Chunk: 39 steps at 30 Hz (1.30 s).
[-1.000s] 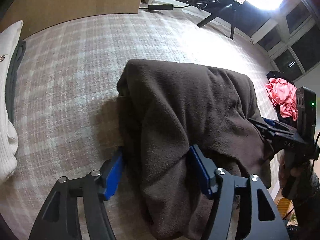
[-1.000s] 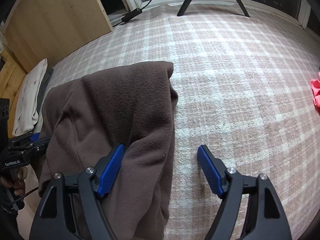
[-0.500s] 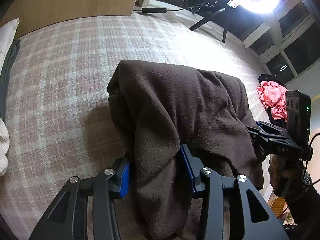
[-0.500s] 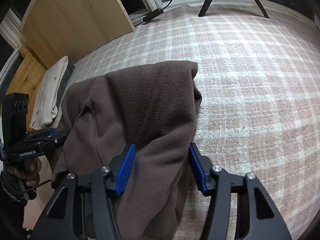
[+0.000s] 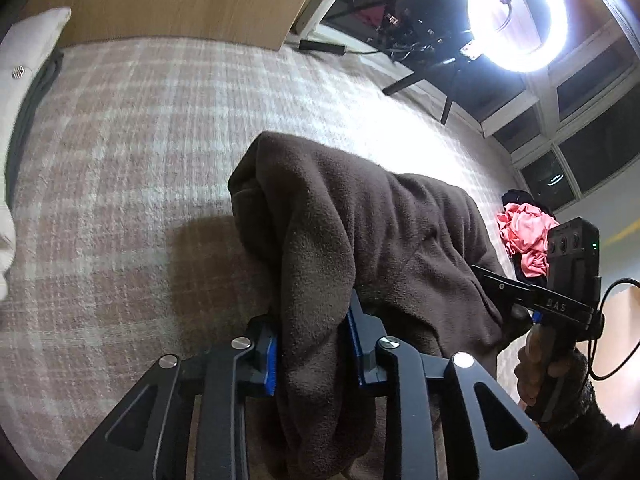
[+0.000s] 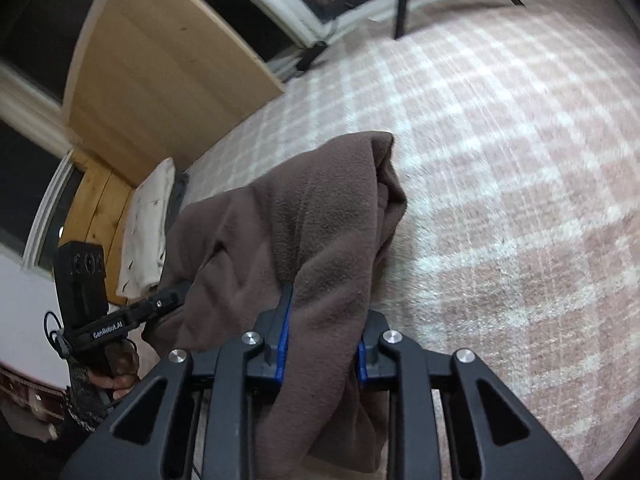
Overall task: Fold clothes
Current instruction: 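Lift the brown fleece with both grippers and carry it toward the white garment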
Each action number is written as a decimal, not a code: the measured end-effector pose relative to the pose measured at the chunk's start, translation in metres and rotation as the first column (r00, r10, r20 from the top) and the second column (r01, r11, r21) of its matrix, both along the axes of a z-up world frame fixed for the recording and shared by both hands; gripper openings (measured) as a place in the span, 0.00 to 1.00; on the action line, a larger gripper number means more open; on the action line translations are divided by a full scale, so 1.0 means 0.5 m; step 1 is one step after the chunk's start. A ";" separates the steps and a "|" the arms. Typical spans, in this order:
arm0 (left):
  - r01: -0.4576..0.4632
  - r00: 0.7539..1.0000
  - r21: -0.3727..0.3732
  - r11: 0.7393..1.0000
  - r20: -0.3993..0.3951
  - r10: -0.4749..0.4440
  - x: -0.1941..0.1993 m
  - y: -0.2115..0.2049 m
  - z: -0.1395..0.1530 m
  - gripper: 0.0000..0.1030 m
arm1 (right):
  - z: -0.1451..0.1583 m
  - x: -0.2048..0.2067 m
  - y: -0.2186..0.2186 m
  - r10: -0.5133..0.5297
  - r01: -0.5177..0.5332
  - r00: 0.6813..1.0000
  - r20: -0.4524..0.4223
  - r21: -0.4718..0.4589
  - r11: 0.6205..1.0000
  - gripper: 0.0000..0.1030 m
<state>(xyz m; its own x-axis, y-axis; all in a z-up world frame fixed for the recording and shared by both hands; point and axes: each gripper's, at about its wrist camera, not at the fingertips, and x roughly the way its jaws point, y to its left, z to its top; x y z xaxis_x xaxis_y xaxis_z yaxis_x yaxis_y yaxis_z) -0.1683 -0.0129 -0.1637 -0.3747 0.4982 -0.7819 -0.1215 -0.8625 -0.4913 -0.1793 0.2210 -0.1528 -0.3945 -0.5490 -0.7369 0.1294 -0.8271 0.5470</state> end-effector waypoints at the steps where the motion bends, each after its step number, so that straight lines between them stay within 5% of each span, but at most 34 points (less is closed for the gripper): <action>1: 0.002 1.000 -0.001 1.000 -0.008 -0.002 -0.001 0.002 0.005 0.22 | 0.012 0.010 0.008 0.005 -0.005 1.000 -0.013 0.005 1.000 0.22; 16: -0.064 0.985 -0.047 0.997 -0.165 0.055 0.104 -0.076 0.162 0.20 | 0.164 0.023 -0.124 0.127 -0.135 0.979 -0.159 -0.037 0.990 0.22; 22: -0.121 0.967 -0.079 0.989 -0.233 0.100 0.137 -0.229 0.223 0.20 | 0.217 0.016 -0.283 0.191 -0.201 0.954 -0.232 -0.020 0.979 0.22; 30: -0.174 0.955 -0.182 0.968 -0.269 0.121 0.113 -0.539 0.276 0.20 | 0.210 -0.062 -0.591 0.224 -0.238 0.944 -0.244 -0.031 0.971 0.22; 39: -0.194 0.959 -0.260 0.946 -0.252 0.127 -0.013 -0.753 0.234 0.20 | 0.135 -0.192 -0.760 0.225 -0.226 0.959 -0.172 0.015 0.974 0.22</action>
<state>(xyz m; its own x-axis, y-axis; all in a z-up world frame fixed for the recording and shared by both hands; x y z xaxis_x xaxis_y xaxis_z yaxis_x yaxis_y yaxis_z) -0.1749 -0.3893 -0.0465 -0.6164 0.1902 -0.7642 -0.0503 -0.9779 -0.2028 -0.2752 -0.1588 -0.0852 -0.3804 -0.6415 -0.6662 0.4046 -0.7632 0.5038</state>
